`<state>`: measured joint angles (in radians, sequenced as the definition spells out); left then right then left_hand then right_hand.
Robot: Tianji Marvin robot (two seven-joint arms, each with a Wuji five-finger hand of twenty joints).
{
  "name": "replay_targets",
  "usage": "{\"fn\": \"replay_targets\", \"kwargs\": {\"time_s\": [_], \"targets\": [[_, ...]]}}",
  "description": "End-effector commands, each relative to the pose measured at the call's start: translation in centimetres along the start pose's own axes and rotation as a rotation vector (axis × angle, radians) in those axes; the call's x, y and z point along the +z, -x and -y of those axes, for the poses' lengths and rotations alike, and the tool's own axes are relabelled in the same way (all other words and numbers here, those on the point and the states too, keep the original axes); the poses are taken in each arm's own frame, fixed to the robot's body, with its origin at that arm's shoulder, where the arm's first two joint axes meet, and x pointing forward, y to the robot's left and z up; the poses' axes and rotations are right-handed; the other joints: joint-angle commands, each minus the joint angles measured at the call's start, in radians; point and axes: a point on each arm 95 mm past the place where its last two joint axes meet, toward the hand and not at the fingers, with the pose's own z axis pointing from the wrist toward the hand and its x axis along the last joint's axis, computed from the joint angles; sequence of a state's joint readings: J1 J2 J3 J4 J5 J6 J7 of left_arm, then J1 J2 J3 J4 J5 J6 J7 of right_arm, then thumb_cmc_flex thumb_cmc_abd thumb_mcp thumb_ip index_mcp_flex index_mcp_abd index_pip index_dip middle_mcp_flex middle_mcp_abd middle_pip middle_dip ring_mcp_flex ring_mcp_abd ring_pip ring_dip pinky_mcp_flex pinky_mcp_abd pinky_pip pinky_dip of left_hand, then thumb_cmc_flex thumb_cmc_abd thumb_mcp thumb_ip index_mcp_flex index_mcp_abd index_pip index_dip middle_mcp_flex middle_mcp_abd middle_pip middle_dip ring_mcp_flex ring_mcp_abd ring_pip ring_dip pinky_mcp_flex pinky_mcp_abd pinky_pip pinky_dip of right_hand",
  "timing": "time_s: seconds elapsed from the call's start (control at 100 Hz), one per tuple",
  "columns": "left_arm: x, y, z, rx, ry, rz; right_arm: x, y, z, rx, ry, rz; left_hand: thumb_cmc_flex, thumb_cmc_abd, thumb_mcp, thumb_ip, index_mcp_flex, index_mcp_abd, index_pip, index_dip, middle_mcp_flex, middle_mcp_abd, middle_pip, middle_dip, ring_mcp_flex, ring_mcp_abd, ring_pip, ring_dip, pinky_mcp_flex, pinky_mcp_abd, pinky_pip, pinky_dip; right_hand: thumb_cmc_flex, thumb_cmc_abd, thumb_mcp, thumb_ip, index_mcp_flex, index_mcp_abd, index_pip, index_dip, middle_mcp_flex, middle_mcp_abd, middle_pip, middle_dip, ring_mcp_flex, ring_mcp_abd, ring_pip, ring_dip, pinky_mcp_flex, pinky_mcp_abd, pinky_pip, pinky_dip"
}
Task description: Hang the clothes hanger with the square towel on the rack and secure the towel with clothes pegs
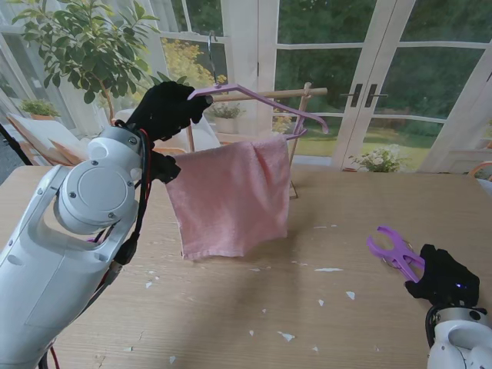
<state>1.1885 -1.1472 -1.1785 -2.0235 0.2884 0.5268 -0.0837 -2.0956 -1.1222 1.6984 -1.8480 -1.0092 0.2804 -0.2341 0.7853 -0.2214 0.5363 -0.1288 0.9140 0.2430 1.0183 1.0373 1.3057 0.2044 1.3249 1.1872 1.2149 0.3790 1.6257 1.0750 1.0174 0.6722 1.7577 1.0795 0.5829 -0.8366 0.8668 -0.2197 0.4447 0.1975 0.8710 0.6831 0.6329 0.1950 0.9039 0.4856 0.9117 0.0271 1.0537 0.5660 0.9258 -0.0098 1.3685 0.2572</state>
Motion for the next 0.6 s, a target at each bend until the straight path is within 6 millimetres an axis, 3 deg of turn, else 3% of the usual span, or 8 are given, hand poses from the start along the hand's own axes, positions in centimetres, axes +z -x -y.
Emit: {"fn": "replay_targets", "kwargs": {"time_s": [0.0, 0.35, 0.59], "targets": [[0.1, -0.4, 0.0, -0.002, 0.005, -0.001, -0.4, -1.2, -1.4, 0.013, 0.037, -0.045, -0.021, 0.028, 0.009, 0.03, 0.032, 0.041, -0.001, 0.0, 0.041, -0.007, 0.017, 0.003, 0.046, -0.01, 0.072, -0.007, 0.038, 0.026, 0.209, 0.008, 0.2, 0.111, 0.251, 0.046, 0.073, -0.146, 0.186, 0.023, 0.135, -0.082, 0.119, 0.054, 0.049, 0.078, 0.048, -0.002, 0.004, -0.073, 0.016, 0.417], [0.5, -0.9, -0.7, -0.002, -0.003, 0.027, -1.0, -6.0, -7.0, 0.021, 0.205, -0.259, -0.016, 0.031, 0.003, 0.029, 0.032, 0.042, -0.001, 0.001, 0.044, -0.011, 0.017, 0.002, 0.046, -0.013, 0.074, -0.01, 0.039, 0.026, 0.21, 0.008, 0.204, 0.113, 0.25, 0.048, 0.077, -0.146, 0.188, 0.024, 0.141, -0.082, 0.117, 0.057, 0.056, 0.079, 0.052, 0.002, 0.011, -0.075, 0.025, 0.418], [0.9, -1.4, -1.6, 0.001, 0.008, 0.048, -0.7, -9.5, -9.6, 0.01, 0.297, -0.384, -0.013, 0.034, -0.003, 0.03, 0.031, 0.044, 0.0, 0.002, 0.045, -0.014, 0.018, 0.001, 0.047, -0.019, 0.077, -0.012, 0.039, 0.025, 0.213, 0.009, 0.202, 0.11, 0.252, 0.051, 0.08, -0.147, 0.19, 0.026, 0.145, -0.084, 0.116, 0.06, 0.061, 0.075, 0.053, 0.005, 0.017, -0.078, 0.028, 0.417]]}}
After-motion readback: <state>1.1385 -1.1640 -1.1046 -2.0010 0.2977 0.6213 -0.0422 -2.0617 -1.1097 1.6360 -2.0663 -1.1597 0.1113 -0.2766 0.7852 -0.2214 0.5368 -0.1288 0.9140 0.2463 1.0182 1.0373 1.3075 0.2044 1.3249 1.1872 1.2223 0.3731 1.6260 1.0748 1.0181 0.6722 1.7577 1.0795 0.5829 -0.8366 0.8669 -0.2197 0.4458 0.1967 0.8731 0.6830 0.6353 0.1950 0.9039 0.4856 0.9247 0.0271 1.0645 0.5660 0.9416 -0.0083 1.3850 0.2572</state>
